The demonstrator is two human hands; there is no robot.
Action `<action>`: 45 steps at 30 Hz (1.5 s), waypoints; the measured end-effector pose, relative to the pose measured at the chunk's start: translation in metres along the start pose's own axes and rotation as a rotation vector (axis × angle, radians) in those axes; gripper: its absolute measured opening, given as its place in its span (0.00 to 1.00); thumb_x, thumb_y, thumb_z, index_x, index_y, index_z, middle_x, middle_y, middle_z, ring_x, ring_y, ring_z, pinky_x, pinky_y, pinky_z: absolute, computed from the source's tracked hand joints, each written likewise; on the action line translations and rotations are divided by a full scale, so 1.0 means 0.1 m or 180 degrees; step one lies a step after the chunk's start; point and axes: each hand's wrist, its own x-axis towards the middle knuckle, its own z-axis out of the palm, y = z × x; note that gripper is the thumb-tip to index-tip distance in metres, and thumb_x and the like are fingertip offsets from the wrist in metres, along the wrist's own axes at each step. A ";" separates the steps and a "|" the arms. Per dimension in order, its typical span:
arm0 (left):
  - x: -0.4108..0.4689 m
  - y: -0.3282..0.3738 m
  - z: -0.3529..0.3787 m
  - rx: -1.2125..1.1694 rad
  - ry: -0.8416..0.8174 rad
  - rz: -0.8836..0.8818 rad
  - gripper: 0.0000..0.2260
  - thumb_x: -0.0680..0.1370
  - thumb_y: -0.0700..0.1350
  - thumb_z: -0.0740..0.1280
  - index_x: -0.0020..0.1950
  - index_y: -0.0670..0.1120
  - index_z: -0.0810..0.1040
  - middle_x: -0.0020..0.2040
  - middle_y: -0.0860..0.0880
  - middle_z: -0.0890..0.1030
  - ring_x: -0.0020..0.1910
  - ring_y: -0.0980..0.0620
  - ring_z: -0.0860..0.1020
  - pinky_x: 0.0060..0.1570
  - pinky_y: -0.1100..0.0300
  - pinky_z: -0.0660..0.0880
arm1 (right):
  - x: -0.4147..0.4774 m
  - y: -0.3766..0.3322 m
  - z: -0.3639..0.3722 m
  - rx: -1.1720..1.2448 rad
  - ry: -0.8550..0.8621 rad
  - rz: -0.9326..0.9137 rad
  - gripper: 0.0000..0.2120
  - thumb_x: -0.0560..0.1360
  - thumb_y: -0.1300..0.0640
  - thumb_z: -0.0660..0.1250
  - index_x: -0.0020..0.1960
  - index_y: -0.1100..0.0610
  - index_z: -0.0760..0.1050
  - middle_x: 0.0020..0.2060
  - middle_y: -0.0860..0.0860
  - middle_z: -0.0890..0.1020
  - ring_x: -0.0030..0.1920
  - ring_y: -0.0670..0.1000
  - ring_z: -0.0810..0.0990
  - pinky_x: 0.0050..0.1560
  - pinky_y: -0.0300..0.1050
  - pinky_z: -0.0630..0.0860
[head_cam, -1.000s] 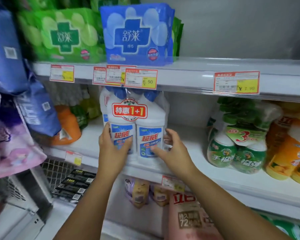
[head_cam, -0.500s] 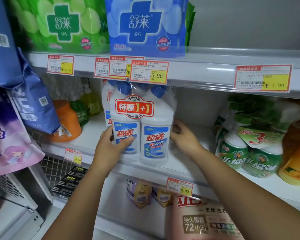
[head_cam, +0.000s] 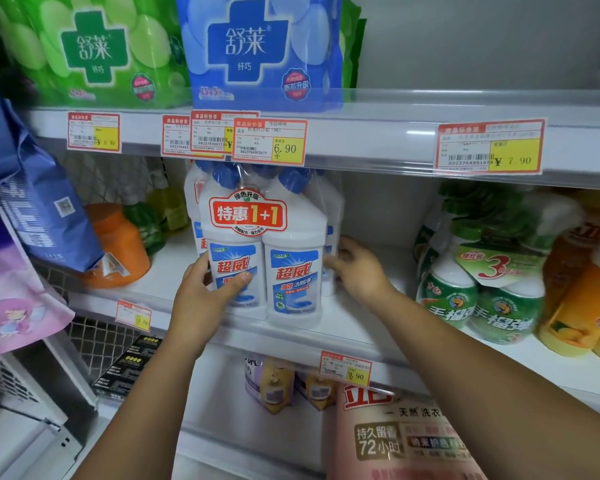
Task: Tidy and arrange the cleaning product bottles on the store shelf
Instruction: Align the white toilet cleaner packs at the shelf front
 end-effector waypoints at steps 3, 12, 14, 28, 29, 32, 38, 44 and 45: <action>-0.01 0.00 0.01 0.0020 0.0015 0.0001 0.19 0.71 0.53 0.72 0.61 0.55 0.75 0.60 0.53 0.77 0.58 0.55 0.76 0.50 0.61 0.72 | -0.02 0.08 -0.17 -0.0095 0.0109 0.0052 0.14 0.76 0.62 0.67 0.61 0.57 0.74 0.51 0.52 0.82 0.48 0.50 0.81 0.52 0.45 0.78; -0.07 -0.02 0.06 -0.0010 0.0199 0.0075 0.23 0.70 0.54 0.73 0.64 0.56 0.72 0.64 0.53 0.75 0.60 0.56 0.74 0.56 0.55 0.74 | -0.08 0.13 -0.49 -0.0475 0.0379 0.0254 0.17 0.78 0.58 0.64 0.66 0.57 0.69 0.60 0.55 0.79 0.58 0.57 0.78 0.61 0.53 0.74; -0.12 -0.01 0.08 -0.0060 0.0377 0.0054 0.27 0.69 0.55 0.75 0.65 0.57 0.70 0.63 0.54 0.73 0.60 0.56 0.74 0.59 0.50 0.74 | -0.08 0.14 -0.47 -0.0383 0.0429 0.0255 0.19 0.77 0.57 0.67 0.66 0.56 0.68 0.57 0.53 0.80 0.55 0.55 0.79 0.56 0.49 0.75; -0.79 0.40 1.30 0.0541 -0.0997 0.0656 0.31 0.77 0.49 0.65 0.76 0.53 0.54 0.76 0.53 0.57 0.74 0.55 0.58 0.72 0.59 0.56 | -0.04 0.07 -0.48 -0.0715 0.0434 0.0279 0.22 0.76 0.61 0.66 0.67 0.58 0.63 0.60 0.56 0.78 0.59 0.56 0.78 0.54 0.46 0.72; -0.74 0.39 1.41 0.0579 -0.0938 0.0526 0.33 0.77 0.49 0.65 0.77 0.52 0.50 0.77 0.52 0.52 0.76 0.54 0.52 0.72 0.61 0.51 | -0.13 0.04 -0.51 -0.0871 0.0341 0.0191 0.22 0.77 0.61 0.64 0.69 0.57 0.62 0.60 0.55 0.78 0.59 0.55 0.77 0.53 0.44 0.70; -0.58 0.42 1.69 0.0687 -0.0505 0.0306 0.45 0.73 0.50 0.71 0.77 0.50 0.41 0.78 0.48 0.45 0.77 0.49 0.45 0.74 0.55 0.49 | -0.52 0.01 -0.67 -0.1175 0.0256 -0.0133 0.26 0.80 0.61 0.59 0.75 0.52 0.56 0.61 0.52 0.76 0.61 0.50 0.76 0.56 0.40 0.69; -0.19 0.54 1.90 0.0326 -0.0167 -0.0482 0.49 0.67 0.51 0.77 0.76 0.45 0.46 0.76 0.45 0.59 0.74 0.43 0.58 0.71 0.52 0.56 | -1.22 0.17 -1.07 -0.0444 0.0623 -0.0286 0.17 0.80 0.63 0.58 0.64 0.47 0.69 0.48 0.50 0.83 0.41 0.43 0.84 0.46 0.38 0.80; 0.03 0.47 2.03 0.0505 -0.0115 -0.0509 0.56 0.64 0.53 0.78 0.77 0.46 0.41 0.77 0.42 0.54 0.76 0.41 0.53 0.72 0.47 0.52 | -1.36 0.35 -1.32 -0.0553 0.0788 -0.0196 0.16 0.79 0.62 0.60 0.63 0.47 0.70 0.46 0.47 0.85 0.43 0.44 0.85 0.50 0.50 0.80; 0.07 0.44 2.07 0.0533 -0.0077 -0.0513 0.59 0.62 0.55 0.79 0.77 0.47 0.39 0.77 0.41 0.52 0.76 0.40 0.51 0.72 0.44 0.52 | -1.36 0.35 -1.33 -0.0551 0.0805 -0.0211 0.16 0.79 0.62 0.60 0.62 0.46 0.70 0.46 0.45 0.85 0.43 0.45 0.85 0.50 0.49 0.80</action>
